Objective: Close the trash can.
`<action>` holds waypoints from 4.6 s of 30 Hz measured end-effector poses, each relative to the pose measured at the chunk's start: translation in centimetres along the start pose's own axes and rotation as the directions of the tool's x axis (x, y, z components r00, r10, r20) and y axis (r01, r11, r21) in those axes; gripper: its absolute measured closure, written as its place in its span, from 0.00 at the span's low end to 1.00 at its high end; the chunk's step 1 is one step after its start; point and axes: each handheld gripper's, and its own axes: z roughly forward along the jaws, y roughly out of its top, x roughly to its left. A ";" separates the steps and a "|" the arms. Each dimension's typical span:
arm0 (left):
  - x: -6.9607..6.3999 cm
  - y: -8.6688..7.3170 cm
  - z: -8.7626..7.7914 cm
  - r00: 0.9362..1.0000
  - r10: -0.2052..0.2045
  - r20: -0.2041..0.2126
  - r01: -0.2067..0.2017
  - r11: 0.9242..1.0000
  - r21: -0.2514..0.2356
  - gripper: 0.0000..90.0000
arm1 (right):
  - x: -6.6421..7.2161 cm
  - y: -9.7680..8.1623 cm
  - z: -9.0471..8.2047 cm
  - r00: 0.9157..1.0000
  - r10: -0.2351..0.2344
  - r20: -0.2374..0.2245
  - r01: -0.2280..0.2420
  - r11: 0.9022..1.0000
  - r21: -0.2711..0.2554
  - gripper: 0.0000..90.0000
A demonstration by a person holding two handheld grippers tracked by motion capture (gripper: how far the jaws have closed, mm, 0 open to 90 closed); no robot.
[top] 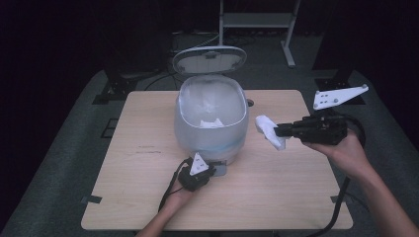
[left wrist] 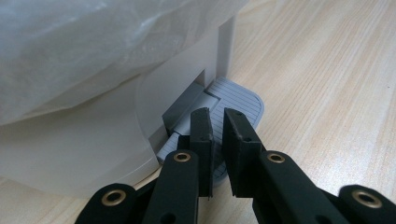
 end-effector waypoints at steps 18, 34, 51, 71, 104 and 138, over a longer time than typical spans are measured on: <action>0.0 0.0 0.0 1.000 0.000 0.000 0.000 1.000 -0.003 0.92 | 0.3 3.0 -0.2 1.000 -0.023 -0.009 0.023 1.000 -0.006 0.96; 0.0 0.0 0.0 1.000 0.000 0.000 0.000 1.000 -0.003 0.92 | 0.5 5.4 0.3 0.999 -0.049 -0.013 0.049 0.999 -0.017 0.96; 0.0 0.0 0.0 1.000 0.001 -0.001 -0.001 1.000 0.001 0.92 | 0.4 7.5 0.8 0.998 -0.058 -0.020 0.057 0.998 -0.015 0.96; 0.0 0.0 0.0 1.000 0.000 0.000 0.000 1.000 0.003 0.91 | 0.8 10.3 2.5 0.994 -0.104 -0.034 0.104 0.995 0.000 0.96; 0.0 0.0 0.0 1.000 0.002 0.002 -0.002 1.000 0.002 0.91 | 0.4 12.1 5.3 0.993 -0.106 -0.053 0.107 0.994 0.014 0.96; 0.1 0.0 0.0 1.000 0.004 0.004 -0.004 1.000 0.002 0.91 | -0.2 12.7 8.9 0.993 -0.097 -0.074 0.100 0.994 0.040 0.96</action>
